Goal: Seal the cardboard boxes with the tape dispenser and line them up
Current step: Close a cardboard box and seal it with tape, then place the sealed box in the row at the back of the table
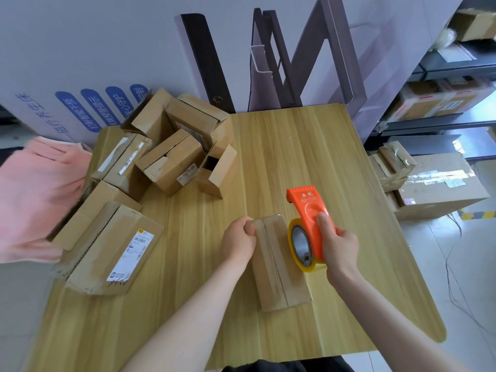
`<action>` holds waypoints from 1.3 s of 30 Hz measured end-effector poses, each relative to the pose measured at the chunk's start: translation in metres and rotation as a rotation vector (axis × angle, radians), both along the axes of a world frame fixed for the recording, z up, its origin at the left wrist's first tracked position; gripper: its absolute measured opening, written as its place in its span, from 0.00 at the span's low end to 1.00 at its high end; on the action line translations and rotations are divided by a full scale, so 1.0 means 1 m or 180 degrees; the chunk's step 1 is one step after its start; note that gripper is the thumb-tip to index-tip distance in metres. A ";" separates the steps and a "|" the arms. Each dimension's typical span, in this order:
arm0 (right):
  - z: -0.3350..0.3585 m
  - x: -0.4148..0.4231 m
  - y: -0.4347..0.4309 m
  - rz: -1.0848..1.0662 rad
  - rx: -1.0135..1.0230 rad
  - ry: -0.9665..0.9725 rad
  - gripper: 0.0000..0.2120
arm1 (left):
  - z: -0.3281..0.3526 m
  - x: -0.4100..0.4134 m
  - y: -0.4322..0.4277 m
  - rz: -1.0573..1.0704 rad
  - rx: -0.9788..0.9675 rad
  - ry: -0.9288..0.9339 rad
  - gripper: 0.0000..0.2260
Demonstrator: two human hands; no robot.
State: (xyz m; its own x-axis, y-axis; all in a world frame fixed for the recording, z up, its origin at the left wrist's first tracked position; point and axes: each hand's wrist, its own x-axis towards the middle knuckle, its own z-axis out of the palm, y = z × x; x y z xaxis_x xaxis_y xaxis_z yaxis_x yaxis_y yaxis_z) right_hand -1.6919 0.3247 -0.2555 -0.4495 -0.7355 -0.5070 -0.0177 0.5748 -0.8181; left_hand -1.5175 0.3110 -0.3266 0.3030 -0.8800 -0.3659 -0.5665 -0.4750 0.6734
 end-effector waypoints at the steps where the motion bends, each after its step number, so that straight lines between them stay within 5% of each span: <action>1: 0.001 0.002 0.000 0.0011 -0.0005 -0.0023 0.20 | -0.001 0.000 -0.003 -0.0075 0.0079 -0.0049 0.13; 3: 0.002 0.003 0.000 0.0016 0.0025 -0.0123 0.20 | -0.005 -0.003 -0.001 -0.0045 0.0132 0.0050 0.20; 7: 0.005 -0.005 0.003 -0.0236 0.0076 -0.0302 0.19 | -0.008 -0.019 0.040 0.1155 0.0008 0.1228 0.30; 10: 0.009 -0.016 0.001 -0.0511 0.0015 -0.0351 0.19 | -0.019 -0.039 0.082 0.1038 0.0240 0.1341 0.34; 19: 0.029 -0.052 -0.044 -0.0602 -0.0240 -0.0356 0.19 | 0.001 -0.070 -0.064 0.1032 -0.0023 0.1523 0.17; 30: -0.015 -0.097 -0.154 -0.0284 -0.0384 -0.0106 0.21 | -0.005 -0.073 -0.317 0.0952 -0.0367 0.0355 0.34; 35: -0.028 -0.097 -0.166 -0.0153 -0.0268 -0.0189 0.21 | 0.006 -0.063 -0.288 0.1228 -0.1270 0.0047 0.24; 39: -0.021 -0.096 -0.167 0.0084 -0.0263 -0.0107 0.20 | -0.015 -0.019 -0.208 0.0597 -0.1904 -0.1040 0.19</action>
